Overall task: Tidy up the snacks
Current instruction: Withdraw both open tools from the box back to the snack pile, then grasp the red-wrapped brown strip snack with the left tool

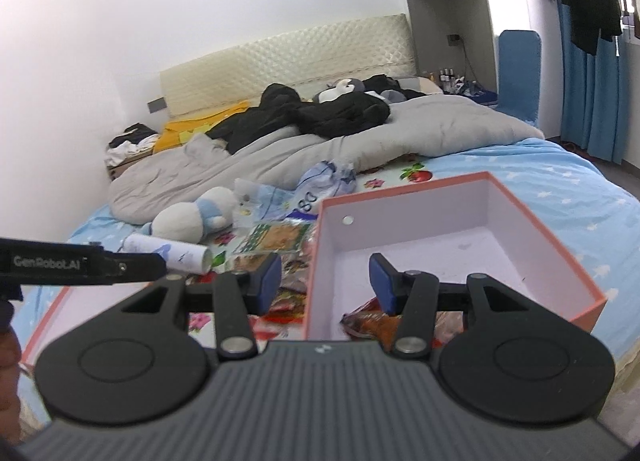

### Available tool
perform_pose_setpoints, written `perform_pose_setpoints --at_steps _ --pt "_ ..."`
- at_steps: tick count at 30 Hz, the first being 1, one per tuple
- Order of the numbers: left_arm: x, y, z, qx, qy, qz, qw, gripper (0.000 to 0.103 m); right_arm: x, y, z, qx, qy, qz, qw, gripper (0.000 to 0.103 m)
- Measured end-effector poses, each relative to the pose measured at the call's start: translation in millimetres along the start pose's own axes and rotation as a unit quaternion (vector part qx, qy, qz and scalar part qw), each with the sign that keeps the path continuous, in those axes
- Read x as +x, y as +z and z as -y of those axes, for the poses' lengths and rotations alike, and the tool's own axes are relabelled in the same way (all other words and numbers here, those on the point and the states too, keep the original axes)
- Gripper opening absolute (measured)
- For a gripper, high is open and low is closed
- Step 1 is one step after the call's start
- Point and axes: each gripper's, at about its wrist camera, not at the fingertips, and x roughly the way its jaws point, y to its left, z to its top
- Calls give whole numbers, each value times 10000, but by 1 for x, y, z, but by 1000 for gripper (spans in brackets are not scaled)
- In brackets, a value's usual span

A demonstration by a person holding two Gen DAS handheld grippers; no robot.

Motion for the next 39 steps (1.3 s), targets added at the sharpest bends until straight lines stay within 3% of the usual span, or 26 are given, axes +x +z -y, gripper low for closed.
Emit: perform_pose_setpoints --at_steps 10,17,28,39 --pt "-4 -55 -55 -530 188 -230 9982 56 -6 -42 -41 -279 268 -93 9992 51" --pt "2 -76 -90 -939 139 -367 9948 58 3 -68 -71 -516 317 -293 9977 51" --pt "73 -39 -126 -1400 -456 -621 9871 59 56 -69 -99 -1045 138 -484 9933 51" --pt "172 17 -161 -1723 -822 -1065 9758 58 148 -67 -95 550 -196 -748 9955 51"
